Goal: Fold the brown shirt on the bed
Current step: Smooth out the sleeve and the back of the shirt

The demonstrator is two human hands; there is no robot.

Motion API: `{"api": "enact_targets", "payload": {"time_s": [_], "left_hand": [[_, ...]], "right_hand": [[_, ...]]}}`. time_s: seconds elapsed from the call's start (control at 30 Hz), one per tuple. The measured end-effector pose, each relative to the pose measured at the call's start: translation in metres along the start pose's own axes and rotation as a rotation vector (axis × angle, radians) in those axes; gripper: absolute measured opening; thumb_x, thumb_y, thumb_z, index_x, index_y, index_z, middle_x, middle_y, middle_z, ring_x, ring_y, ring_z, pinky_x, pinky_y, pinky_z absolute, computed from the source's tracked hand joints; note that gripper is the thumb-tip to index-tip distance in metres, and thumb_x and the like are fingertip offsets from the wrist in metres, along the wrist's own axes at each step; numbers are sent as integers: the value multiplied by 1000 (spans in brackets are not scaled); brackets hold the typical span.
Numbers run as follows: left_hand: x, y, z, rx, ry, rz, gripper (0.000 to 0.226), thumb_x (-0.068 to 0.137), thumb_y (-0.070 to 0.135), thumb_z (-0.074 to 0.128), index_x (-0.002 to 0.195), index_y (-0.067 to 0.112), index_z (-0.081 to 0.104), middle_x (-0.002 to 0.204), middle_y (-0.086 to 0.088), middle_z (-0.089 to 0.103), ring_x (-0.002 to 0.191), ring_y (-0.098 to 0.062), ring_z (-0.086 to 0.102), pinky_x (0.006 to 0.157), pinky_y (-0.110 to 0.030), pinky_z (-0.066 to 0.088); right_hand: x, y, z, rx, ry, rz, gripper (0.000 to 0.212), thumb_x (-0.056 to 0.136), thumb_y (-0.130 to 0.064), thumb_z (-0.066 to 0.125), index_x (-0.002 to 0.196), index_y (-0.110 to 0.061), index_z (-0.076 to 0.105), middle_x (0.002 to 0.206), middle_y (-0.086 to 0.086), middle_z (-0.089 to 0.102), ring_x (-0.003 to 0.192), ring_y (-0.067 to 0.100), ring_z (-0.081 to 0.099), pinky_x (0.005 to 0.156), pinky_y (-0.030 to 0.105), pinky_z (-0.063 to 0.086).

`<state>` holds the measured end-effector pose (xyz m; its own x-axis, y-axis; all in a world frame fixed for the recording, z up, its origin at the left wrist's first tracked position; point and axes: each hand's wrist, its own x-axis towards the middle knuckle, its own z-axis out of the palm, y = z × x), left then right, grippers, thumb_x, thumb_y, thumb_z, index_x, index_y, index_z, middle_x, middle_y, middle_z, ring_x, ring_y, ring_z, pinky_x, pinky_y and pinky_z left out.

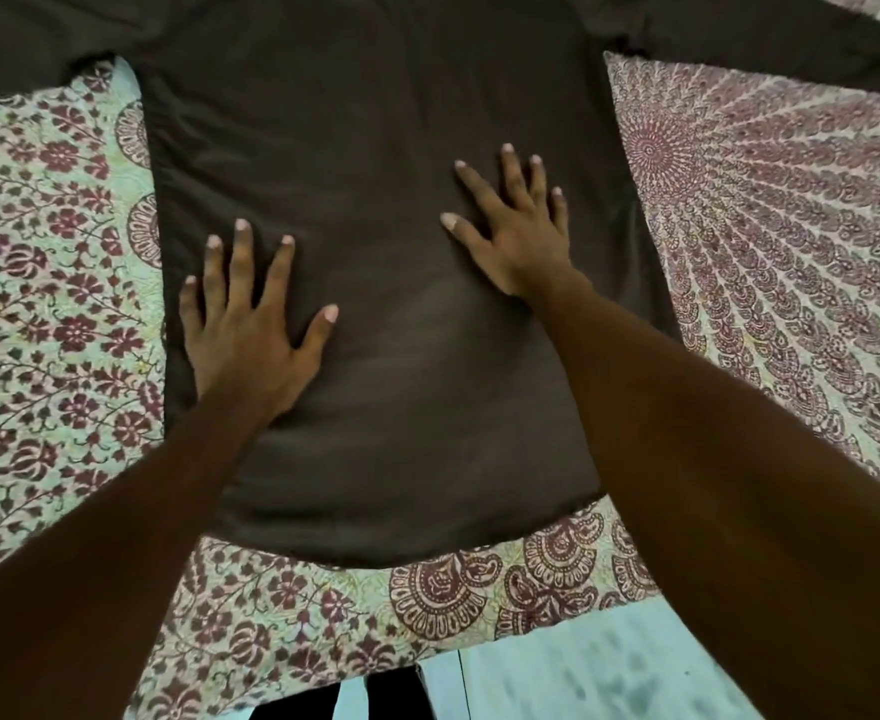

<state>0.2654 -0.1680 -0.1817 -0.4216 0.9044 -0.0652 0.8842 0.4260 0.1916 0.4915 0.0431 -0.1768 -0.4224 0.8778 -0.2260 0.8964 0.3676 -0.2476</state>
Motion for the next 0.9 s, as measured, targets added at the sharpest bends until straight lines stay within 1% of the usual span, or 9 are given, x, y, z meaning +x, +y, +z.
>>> {"api": "enact_targets", "payload": {"time_s": [0.1,0.2,0.27,0.37,0.47,0.57,0.63,0.73,0.9], "left_hand": [[-32,-5,1,1,3,-13,79,95,72,33,164,37,16,175,-2,3,160,-30,8,126,-57,13],[-78,-13,-6,15,-34,-23,81,95,71,34,165,36,14,175,-2,1,160,-31,7,126,-56,14],[-108,-19,-9,25,-57,-42,82,94,70,35,165,36,15,175,-1,0,161,-31,8,126,-56,15],[-142,-29,-9,11,-68,-88,83,93,69,37,165,33,16,175,-1,1,160,-31,9,126,-56,17],[-158,-32,-10,-30,-71,-136,86,91,68,41,164,29,21,175,-1,6,160,-31,13,125,-59,16],[-151,-26,-19,-112,-7,-200,82,91,64,47,161,24,30,173,-4,15,158,-31,15,122,-61,16],[-133,-23,-26,-144,46,-178,76,95,59,46,161,23,30,173,-4,15,158,-31,15,121,-61,17],[-105,-27,-27,-99,-1,-73,72,100,56,40,163,26,22,175,0,5,160,-30,8,122,-59,17],[-128,-48,-7,70,-123,108,76,102,56,31,166,22,10,175,-2,2,161,-26,9,125,-55,20]], "right_hand": [[-27,32,-1,42,59,273,69,92,-84,22,156,-61,9,174,-7,-4,161,26,-7,126,58,1],[-85,54,1,132,107,536,73,92,-85,18,158,-57,4,174,0,-6,160,33,-10,125,63,-2],[-128,53,9,123,127,527,74,95,-82,22,160,-52,3,174,5,-8,159,37,-11,123,63,-3],[-199,50,28,-34,127,293,69,99,-74,27,161,-51,7,175,-3,-4,161,27,-2,124,58,4],[-243,59,34,-2,134,475,72,97,-77,22,162,-50,5,175,-3,-2,161,26,-1,126,60,8],[-238,51,29,-3,136,568,84,93,-80,18,164,-36,15,174,10,0,159,39,-3,125,65,1],[-213,30,21,-39,181,453,84,96,-76,26,163,-26,22,173,15,1,159,40,-5,125,64,-1],[-164,-18,18,-67,202,136,76,100,-67,37,163,-27,24,174,13,0,160,37,-4,126,58,4],[-111,-101,46,-103,-3,-270,73,101,-62,39,164,-34,18,174,6,-4,160,33,-7,128,58,8]]}}
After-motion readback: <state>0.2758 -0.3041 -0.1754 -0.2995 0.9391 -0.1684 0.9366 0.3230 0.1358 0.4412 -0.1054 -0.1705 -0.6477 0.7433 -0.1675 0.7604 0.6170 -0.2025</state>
